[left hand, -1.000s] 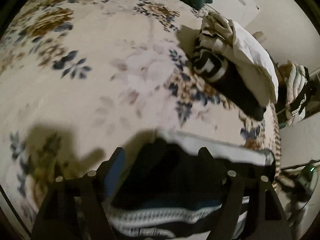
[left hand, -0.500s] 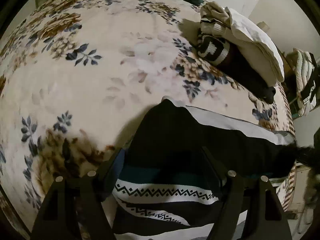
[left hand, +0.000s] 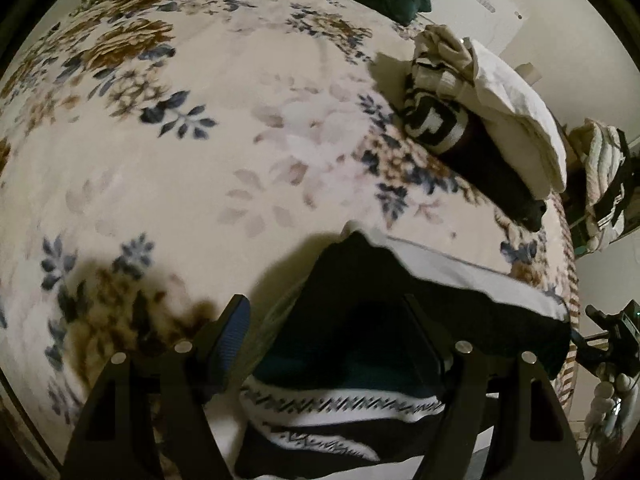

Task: Fold small clothes

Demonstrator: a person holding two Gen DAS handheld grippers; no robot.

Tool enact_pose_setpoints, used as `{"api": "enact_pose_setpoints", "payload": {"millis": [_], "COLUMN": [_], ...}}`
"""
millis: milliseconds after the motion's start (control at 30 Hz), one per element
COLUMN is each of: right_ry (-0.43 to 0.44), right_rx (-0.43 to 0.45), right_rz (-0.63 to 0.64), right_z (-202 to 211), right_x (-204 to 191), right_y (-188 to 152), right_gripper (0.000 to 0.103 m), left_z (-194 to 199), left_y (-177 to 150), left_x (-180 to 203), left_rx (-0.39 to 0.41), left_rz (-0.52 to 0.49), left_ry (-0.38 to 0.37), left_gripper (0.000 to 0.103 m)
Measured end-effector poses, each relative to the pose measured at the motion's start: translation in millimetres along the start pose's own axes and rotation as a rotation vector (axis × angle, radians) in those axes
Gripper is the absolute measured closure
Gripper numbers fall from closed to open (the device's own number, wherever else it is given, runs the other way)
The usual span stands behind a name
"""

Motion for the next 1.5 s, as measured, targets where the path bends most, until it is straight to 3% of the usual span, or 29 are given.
{"api": "enact_pose_setpoints", "payload": {"millis": [100, 167, 200, 233, 267, 333, 467, 500, 533, 700, 800, 1000, 1167, 1267, 1333, 1367, 1400, 1433, 1500], "right_ry": [-0.024, -0.138, -0.21, -0.229, -0.223, -0.25, -0.294, -0.299, -0.305, -0.298, -0.35, -0.422, -0.361, -0.311, -0.307, -0.308, -0.301, -0.295, -0.292], "right_rx": [-0.069, -0.087, -0.075, -0.076, -0.08, -0.082, -0.073, -0.069, -0.06, -0.087, -0.131, -0.192, -0.252, -0.244, -0.245, -0.244, -0.249, -0.251, -0.245], "right_rz": [0.061, 0.091, 0.084, 0.065, 0.04, 0.055, 0.147, 0.157, 0.164, 0.11, 0.054, 0.04, 0.017, 0.037, 0.055, 0.068, 0.071, 0.07, 0.08], "right_z": [-25.1, -42.2, -49.4, -55.3, -56.5, -57.0, -38.5, -33.5, -27.4, 26.8, 44.2, 51.7, 46.9, 52.4, 50.6, 51.5, 49.3, 46.5, 46.9], "right_x": [-11.5, -2.3, 8.8, 16.0, 21.1, 20.5, 1.7, -0.7, -3.1, 37.3, 87.9, 175.2, 221.2, 228.1, 227.5, 228.5, 228.2, 224.2, 221.4], "right_y": [-4.0, 0.2, 4.6, 9.4, 13.9, 17.8, -1.8, -8.9, -18.1, -95.4, -144.5, -197.4, -216.4, -221.0, -224.3, -226.0, -229.1, -227.6, -231.6], "right_gripper": [0.042, 0.045, 0.051, 0.051, 0.051, 0.051, 0.04, 0.028, 0.022, 0.022, 0.022, 0.022, 0.023, 0.025, 0.044, 0.049, 0.063, 0.082, 0.089], "left_z": [-8.3, -29.4, -40.2, -54.2, -62.7, -71.0, -38.6, -22.7, -9.0, 44.0, 53.0, 46.5, 35.5, 36.2, 39.8, 41.6, 41.8, 42.1, 49.1], "left_y": [9.8, 13.4, 12.6, 10.2, 7.8, 4.4, 0.6, -6.1, -14.5, -92.8, -156.5, -263.1, -297.1, -298.8, -301.2, -303.3, -304.6, -306.2, -307.6], "left_x": [7.3, 5.0, -0.3, -7.8, -13.5, -24.3, -18.9, -15.6, -13.6, -7.6, -9.9, -40.4, -59.4, -59.0, -55.5, -53.7, -50.6, -49.6, -45.3], "left_rx": [0.011, -0.03, -0.051, -0.078, -0.097, -0.108, -0.077, -0.055, -0.039, -0.051, -0.119, -0.195, -0.183, -0.151, -0.126, -0.119, -0.12, -0.124, -0.095], "left_rz": [-0.005, -0.019, -0.013, 0.0, 0.011, 0.062, 0.042, 0.029, 0.023, 0.017, 0.039, 0.147, 0.252, 0.232, 0.208, 0.196, 0.18, 0.172, 0.155], "left_ry": [-0.018, 0.03, 0.045, 0.049, 0.051, 0.006, -0.009, -0.015, -0.017, -0.002, 0.028, 0.106, 0.083, 0.093, 0.098, 0.104, 0.125, 0.13, 0.149], "left_gripper": [0.029, 0.029, 0.028, 0.025, 0.015, 0.013, 0.013, 0.013, 0.013, 0.013, 0.013, 0.013, 0.013, 0.014, 0.032, 0.056, 0.089, 0.094, 0.095]}}
Point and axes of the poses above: each gripper's, at about its wrist camera, not at the fingertips, and z roughly against the way its jaws point, x to its right, y to its top, the point moved 4 cm from there along -z, roughly the way its jaws point, and after that the axes turned 9 degrees about -z, right-handed, at the moved point
